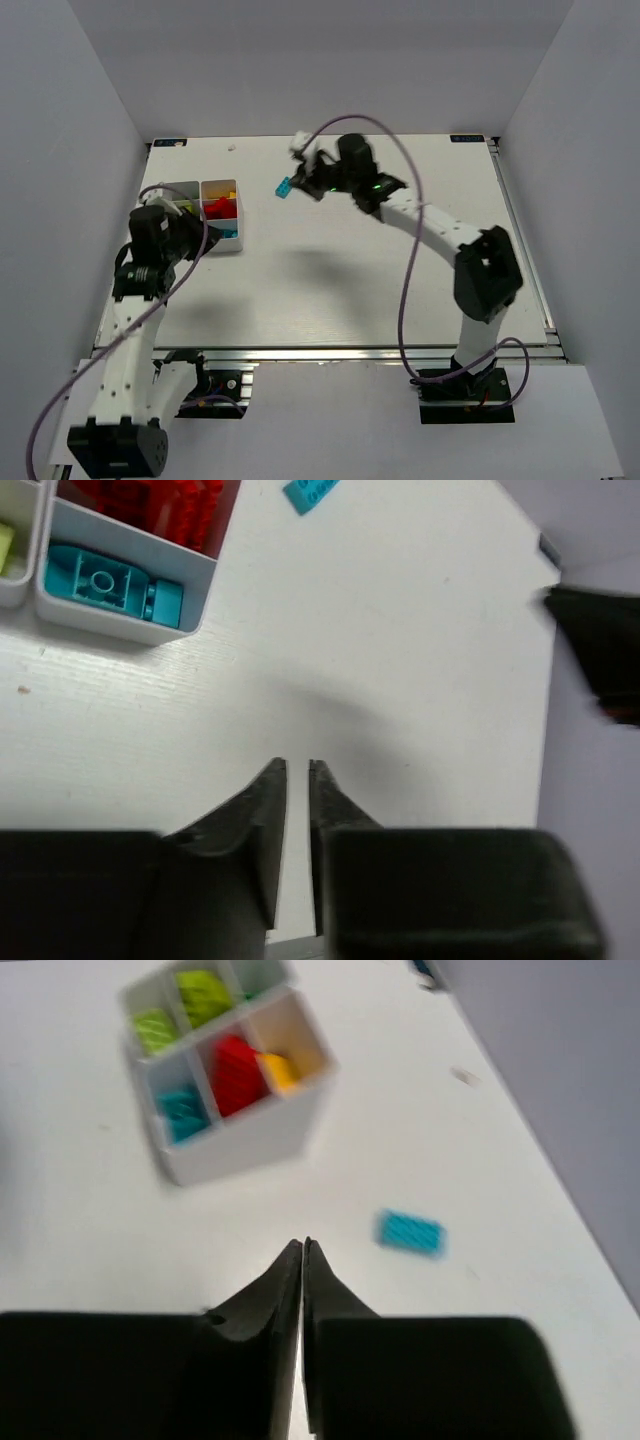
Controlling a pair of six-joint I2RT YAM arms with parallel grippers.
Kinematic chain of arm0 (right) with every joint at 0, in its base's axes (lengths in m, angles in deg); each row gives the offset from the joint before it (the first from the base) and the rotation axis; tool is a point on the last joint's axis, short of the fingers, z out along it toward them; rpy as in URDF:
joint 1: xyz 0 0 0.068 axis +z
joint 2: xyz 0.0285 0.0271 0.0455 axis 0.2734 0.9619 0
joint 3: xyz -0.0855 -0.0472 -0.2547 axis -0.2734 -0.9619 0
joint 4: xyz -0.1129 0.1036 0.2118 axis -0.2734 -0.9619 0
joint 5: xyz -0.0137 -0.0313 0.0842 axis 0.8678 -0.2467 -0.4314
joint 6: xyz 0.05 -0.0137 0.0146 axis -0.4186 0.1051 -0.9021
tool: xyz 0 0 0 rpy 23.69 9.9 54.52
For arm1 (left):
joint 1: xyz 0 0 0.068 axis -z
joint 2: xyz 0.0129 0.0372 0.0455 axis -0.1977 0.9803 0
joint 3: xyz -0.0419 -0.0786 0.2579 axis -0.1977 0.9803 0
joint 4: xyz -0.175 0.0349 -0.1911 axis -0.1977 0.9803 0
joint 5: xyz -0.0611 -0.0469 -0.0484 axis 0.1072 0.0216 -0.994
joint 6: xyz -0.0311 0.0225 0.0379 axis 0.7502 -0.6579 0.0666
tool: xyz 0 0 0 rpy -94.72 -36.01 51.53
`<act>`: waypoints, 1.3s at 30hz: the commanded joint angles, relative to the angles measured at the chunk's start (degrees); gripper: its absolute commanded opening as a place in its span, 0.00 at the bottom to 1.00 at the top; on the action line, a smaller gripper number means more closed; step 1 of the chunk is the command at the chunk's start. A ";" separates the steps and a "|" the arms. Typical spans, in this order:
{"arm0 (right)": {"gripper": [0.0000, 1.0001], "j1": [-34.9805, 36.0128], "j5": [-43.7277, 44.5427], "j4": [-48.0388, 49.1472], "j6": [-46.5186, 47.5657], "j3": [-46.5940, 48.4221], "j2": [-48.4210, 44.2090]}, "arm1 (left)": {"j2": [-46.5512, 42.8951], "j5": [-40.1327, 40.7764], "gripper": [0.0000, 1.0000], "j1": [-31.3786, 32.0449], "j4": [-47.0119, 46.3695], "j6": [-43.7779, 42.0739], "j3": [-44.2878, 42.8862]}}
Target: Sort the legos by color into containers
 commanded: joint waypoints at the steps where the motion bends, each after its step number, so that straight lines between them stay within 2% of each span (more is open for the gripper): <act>1: 0.13 -8.17 -7.26 -6.38 -0.11 -6.61 -6.16 | 6.69 -2.63 0.28 4.51 -9.60 -2.20 -1.69; 3: 0.45 -12.72 -9.19 -9.20 -0.10 -8.56 -8.79 | 15.48 1.75 0.41 12.76 -10.13 -4.05 -5.03; 4: 0.59 -14.06 -9.64 -10.00 -0.19 -9.44 -9.50 | 18.81 6.73 0.53 15.40 -9.70 -6.58 -9.57; 5: 0.74 -15.20 -9.90 -10.79 0.16 -11.19 -10.29 | 25.90 8.61 0.58 19.60 -8.74 -7.74 -11.96; 7: 0.86 -18.10 -10.78 -12.81 0.69 -12.60 -12.14 | 33.05 11.95 0.68 22.01 -7.76 -11.07 -19.06; 8: 0.89 -19.77 -11.48 -13.34 0.78 -13.83 -12.66 | 36.48 13.10 0.70 23.67 -6.80 -12.48 -21.54; 9: 0.89 -20.48 -11.66 -13.61 0.61 -14.45 -13.71 | 42.87 13.98 0.74 24.30 -6.44 -13.80 -24.00; 11: 0.89 -22.50 -12.45 -14.14 0.08 -16.11 -14.60 | 48.88 17.93 0.78 25.79 -5.31 -18.98 -31.71; 12: 0.89 -23.12 -12.80 -14.49 -0.18 -16.47 -15.21 | 54.30 19.25 0.84 26.23 -5.21 -20.57 -34.20; 15: 0.89 -25.49 -14.38 -14.23 -1.06 -18.14 -16.27 | 63.45 23.03 0.85 27.55 -6.52 -29.60 -42.73; 19: 0.89 -27.43 -16.49 -13.88 -0.10 -19.11 -17.24 | 73.22 29.36 0.86 27.82 -7.23 -35.50 -52.49; 22: 0.89 -28.31 -17.29 -12.21 -0.18 -19.73 -17.50 | 77.37 34.63 0.86 27.82 -9.77 -37.19 -55.23; 26: 0.88 -29.01 -18.16 -10.45 -1.33 -20.78 -17.50 | 80.98 36.66 0.88 27.73 -13.56 -41.15 -55.93; 28: 0.88 -29.10 -18.34 -9.92 -1.24 -21.22 -17.50 | 83.70 38.42 0.88 27.47 -11.21 -40.71 -61.10; 32: 0.88 -29.54 -18.96 -9.57 -1.07 -21.31 -17.24 | 90.29 36.85 0.88 26.59 -8.37 -40.62 -68.58; 39: 0.88 -30.68 -19.31 -8.86 -1.24 -20.78 -16.80 | 90.83 30.43 0.86 23.43 -9.42 -37.47 -67.10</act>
